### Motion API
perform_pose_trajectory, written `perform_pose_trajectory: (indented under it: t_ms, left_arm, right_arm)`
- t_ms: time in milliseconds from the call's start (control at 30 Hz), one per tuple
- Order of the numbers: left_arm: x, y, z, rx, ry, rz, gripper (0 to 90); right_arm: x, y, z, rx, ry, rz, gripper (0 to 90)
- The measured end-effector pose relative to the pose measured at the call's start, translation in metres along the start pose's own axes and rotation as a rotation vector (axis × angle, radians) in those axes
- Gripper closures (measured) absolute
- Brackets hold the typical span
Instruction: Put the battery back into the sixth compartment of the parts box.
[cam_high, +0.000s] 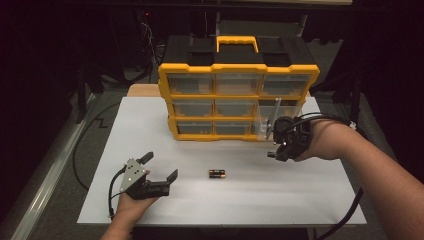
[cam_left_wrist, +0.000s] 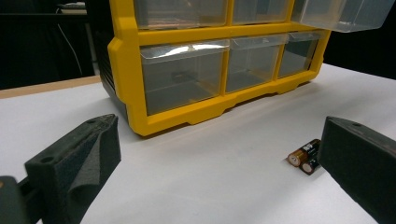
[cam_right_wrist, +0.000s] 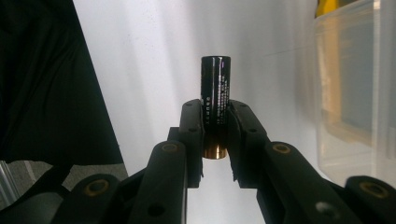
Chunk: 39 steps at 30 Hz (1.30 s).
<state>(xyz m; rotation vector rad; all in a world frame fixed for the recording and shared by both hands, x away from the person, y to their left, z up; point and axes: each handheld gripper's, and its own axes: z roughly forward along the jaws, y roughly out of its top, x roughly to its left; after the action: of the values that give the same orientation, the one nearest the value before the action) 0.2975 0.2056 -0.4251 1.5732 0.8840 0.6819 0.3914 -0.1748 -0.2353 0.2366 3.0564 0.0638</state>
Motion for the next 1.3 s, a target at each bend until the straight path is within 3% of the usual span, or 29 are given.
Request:
perform_pose_trajectory:
  t_ms: [1300]
  left_arm:
    - [0.001,0.001,-0.002,-0.011,0.0,-0.005,0.5]
  right_arm:
    - [-0.028,0.01,-0.045,-0.001,-0.062,0.002,79.3]
